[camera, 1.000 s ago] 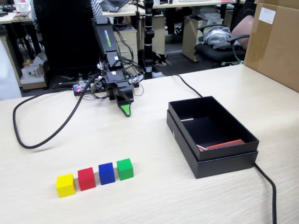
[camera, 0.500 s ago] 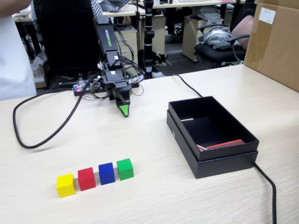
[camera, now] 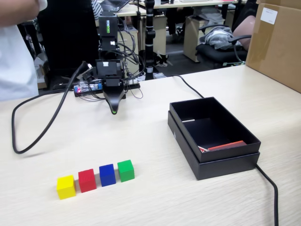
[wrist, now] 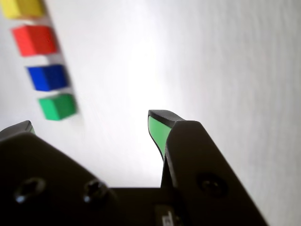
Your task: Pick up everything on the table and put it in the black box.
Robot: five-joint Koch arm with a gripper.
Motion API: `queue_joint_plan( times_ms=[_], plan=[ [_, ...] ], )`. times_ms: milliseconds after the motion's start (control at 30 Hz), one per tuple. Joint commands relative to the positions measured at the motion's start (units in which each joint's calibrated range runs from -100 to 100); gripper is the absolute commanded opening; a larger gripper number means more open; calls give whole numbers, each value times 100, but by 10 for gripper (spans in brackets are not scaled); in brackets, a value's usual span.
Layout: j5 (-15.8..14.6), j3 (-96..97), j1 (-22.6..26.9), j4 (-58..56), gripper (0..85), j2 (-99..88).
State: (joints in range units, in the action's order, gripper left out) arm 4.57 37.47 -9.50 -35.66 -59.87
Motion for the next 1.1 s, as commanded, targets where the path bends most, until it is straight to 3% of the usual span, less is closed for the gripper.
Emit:
queue_joint_plan(
  times_ms=[0, 200, 667, 1067],
  plan=[
    [230, -1689, -220, -637, 472, 1426],
    [527, -4563, -508, -1709, 471, 4042],
    [923, -9831, -708, -1838, 444, 9240],
    [913, -10084, -581, -1838, 444, 10273]
  ],
)
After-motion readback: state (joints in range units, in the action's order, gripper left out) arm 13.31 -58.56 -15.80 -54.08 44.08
